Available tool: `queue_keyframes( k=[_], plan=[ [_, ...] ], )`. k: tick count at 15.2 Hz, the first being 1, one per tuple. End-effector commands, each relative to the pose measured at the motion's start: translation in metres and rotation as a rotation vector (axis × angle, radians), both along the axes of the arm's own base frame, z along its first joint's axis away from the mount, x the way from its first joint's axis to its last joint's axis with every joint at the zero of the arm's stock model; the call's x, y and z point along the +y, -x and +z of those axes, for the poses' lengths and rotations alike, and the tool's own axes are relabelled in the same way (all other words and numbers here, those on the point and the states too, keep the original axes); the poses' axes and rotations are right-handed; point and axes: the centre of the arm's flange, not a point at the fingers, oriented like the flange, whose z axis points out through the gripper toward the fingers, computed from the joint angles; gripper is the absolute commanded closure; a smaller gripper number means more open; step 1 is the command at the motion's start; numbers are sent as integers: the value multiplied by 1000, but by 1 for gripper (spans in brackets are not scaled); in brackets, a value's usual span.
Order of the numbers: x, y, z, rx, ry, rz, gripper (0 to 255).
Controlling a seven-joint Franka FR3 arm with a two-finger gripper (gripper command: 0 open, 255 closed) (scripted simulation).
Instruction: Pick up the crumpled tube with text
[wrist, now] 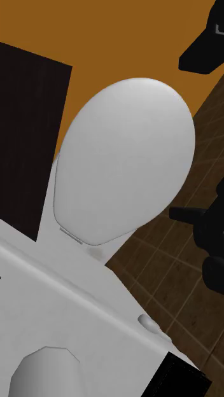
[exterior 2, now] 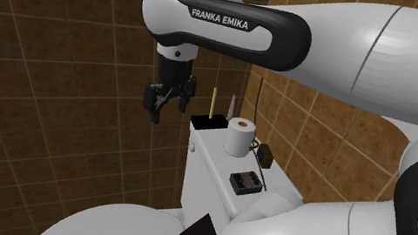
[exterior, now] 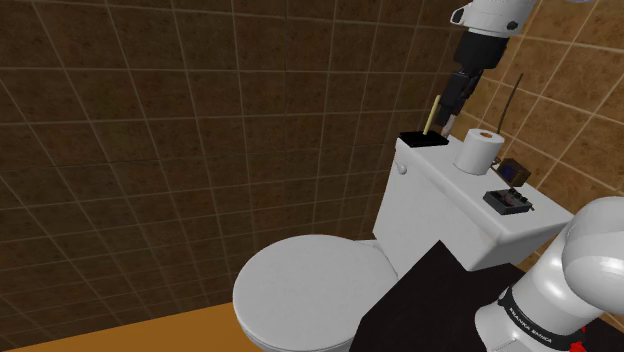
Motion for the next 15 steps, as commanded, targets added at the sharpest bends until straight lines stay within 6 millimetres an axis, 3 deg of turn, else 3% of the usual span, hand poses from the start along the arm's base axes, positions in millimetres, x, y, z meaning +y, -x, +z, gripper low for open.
queue_keyframes(
  k=[1,8,15],
  plan=[
    [0,0,0,0,0,0,0],
    [-96,9,-9,-28,-17,161,0],
    [-192,3,-19,-57,-34,323,0]
  ],
)
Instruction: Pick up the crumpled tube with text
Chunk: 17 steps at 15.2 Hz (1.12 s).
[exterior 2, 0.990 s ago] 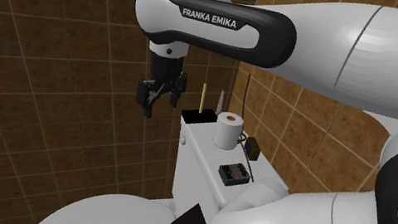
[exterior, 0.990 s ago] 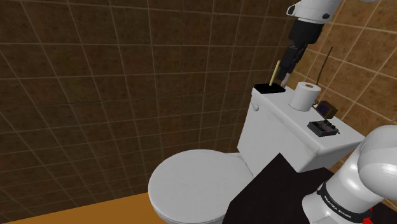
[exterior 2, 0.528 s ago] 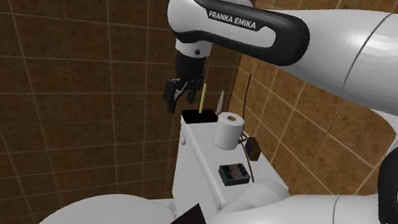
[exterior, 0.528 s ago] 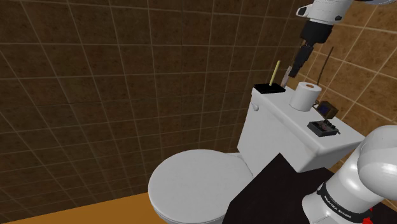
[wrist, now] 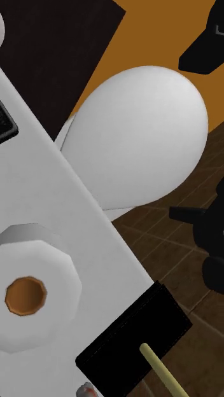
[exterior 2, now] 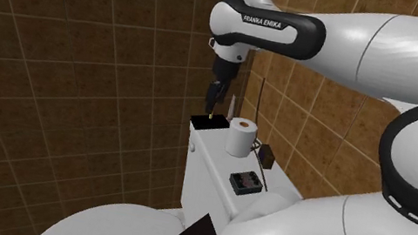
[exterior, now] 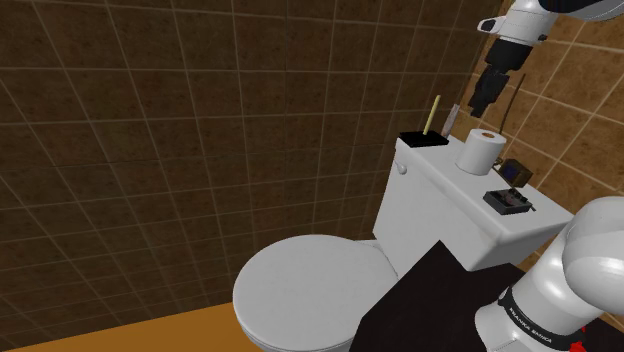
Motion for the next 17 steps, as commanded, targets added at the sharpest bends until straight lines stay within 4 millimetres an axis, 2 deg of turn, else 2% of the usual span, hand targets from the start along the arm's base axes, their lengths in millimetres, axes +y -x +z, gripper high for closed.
queue_keyframes(
  k=[1,9,17],
  plan=[
    [-25,-2,-3,-9,-4,51,0],
    [-131,-32,-17,-41,-23,235,0],
    [-230,-80,-31,-74,-43,420,0]
  ],
)
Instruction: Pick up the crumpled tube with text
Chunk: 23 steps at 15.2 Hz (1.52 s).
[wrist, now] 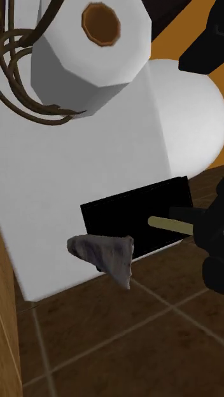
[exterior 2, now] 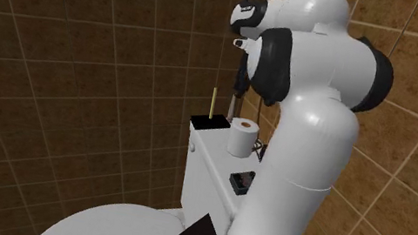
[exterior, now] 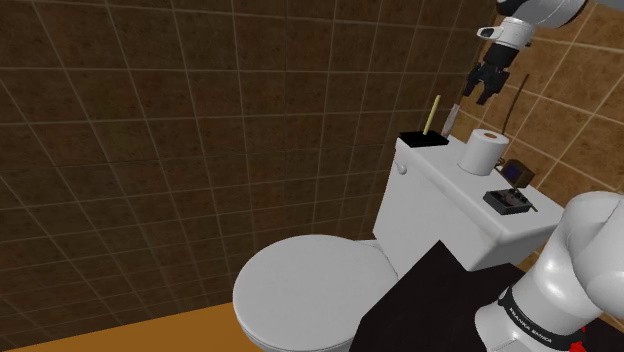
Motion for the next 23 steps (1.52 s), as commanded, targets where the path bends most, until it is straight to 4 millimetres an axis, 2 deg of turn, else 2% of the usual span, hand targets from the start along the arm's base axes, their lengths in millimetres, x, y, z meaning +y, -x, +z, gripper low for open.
queue_keyframes(
  k=[1,6,7,14,16,17,23],
  plan=[
    [-19,-17,-5,-19,-6,63,0],
    [-75,-58,-14,-40,-18,178,0],
    [-75,-59,-14,-40,-18,180,0],
    [-75,-59,-54,-40,-19,180,0],
    [-75,-59,-54,-40,-18,180,0],
    [-75,-58,-54,-40,-19,180,255],
    [-76,-59,-54,-40,-19,180,255]
  ],
)
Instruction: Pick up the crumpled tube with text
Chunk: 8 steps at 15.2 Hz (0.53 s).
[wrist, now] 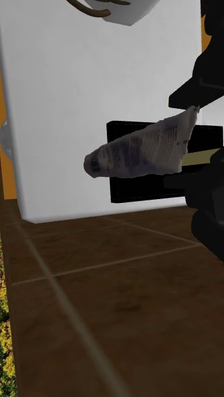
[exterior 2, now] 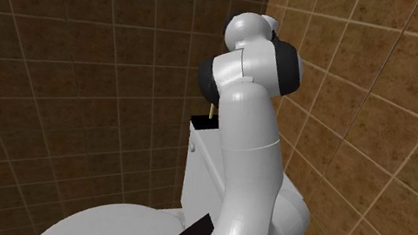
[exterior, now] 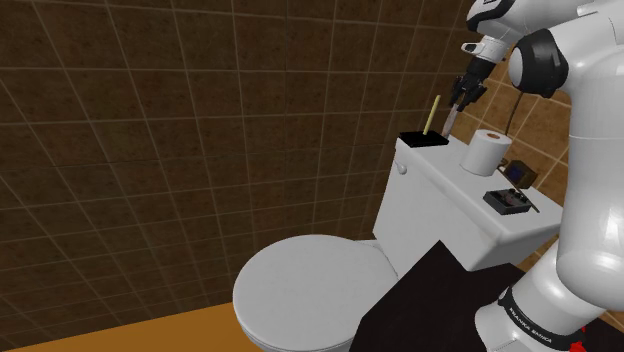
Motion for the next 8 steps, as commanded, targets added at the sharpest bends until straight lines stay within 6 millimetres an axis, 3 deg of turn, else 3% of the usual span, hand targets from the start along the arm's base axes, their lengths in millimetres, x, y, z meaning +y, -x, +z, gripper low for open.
queue_keyframes(
  k=[1,3,8],
  plan=[
    [-1,1,-1,3,-2,-2,255],
    [0,1,-2,3,-2,-2,255],
    [0,1,25,3,-2,-2,255]
  ],
)
